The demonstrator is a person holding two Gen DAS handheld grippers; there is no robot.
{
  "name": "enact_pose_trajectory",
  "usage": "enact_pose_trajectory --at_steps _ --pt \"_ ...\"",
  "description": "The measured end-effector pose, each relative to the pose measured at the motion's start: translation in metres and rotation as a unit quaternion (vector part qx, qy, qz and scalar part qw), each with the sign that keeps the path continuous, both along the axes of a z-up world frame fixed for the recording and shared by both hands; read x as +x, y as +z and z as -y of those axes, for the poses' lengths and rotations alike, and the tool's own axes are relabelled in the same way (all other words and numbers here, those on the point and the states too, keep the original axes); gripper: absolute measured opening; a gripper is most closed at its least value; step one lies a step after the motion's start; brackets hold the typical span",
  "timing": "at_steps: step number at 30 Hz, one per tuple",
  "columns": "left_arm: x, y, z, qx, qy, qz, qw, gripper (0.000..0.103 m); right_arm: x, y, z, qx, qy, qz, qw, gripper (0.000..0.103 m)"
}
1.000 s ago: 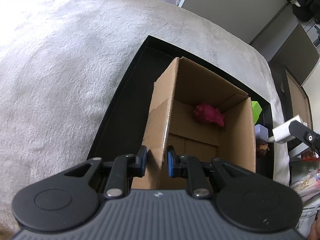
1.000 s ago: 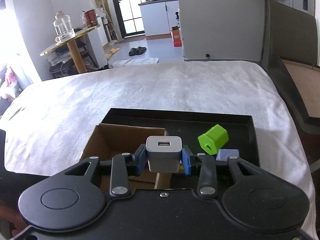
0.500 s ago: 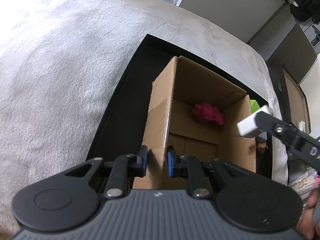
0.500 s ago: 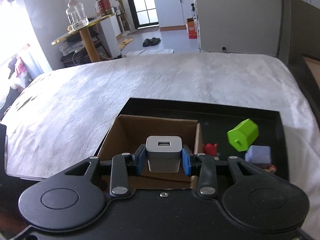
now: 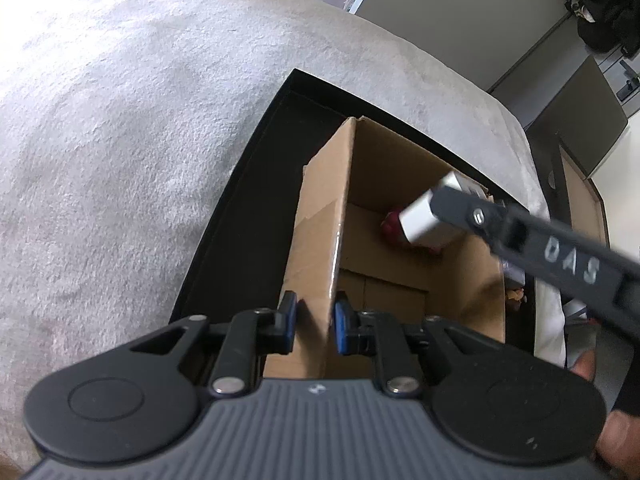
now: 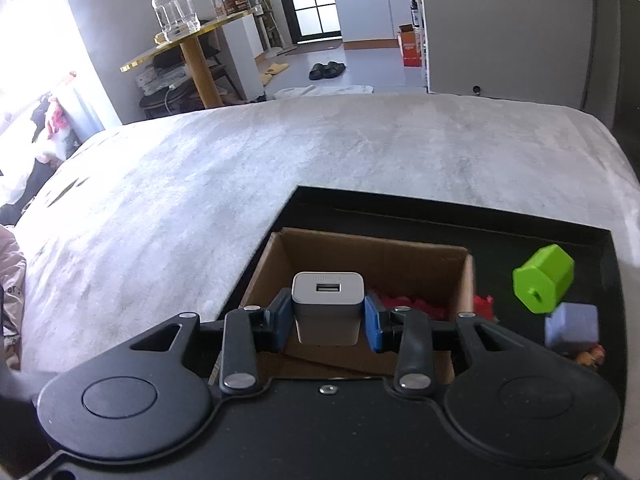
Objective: Organize rigid objects
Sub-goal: 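Open the right gripper to drop the charger into the box, then move the right gripper back over the brown figurine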
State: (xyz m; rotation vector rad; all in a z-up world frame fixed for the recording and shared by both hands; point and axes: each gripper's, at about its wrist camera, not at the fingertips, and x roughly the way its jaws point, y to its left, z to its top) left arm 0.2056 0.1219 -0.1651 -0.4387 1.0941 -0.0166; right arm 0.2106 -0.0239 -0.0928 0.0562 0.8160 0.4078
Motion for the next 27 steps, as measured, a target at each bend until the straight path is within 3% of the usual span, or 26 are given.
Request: enact_pose_trajectory --at_steps 5,11,16,25,27 --pt "0.000 -0.001 0.000 -0.002 0.000 -0.001 1.0000 0.018 0.003 0.009 -0.008 0.014 0.005 0.014 1.000 0.041" --pt "0.001 -0.001 0.000 0.001 0.003 -0.002 1.0000 0.018 -0.002 0.009 0.004 0.008 -0.007 0.015 1.000 0.057" --pt "0.001 0.000 0.000 0.003 0.003 -0.002 1.0000 0.018 -0.011 0.011 0.014 -0.006 -0.014 0.023 1.000 0.079" --pt "-0.001 0.001 0.001 0.007 0.004 -0.002 1.0000 0.018 -0.033 0.012 0.046 -0.019 -0.050 0.047 0.997 0.103" --pt "0.000 0.002 0.002 0.009 0.003 -0.001 1.0000 0.018 -0.037 0.011 0.054 -0.023 -0.066 0.055 0.996 0.103"
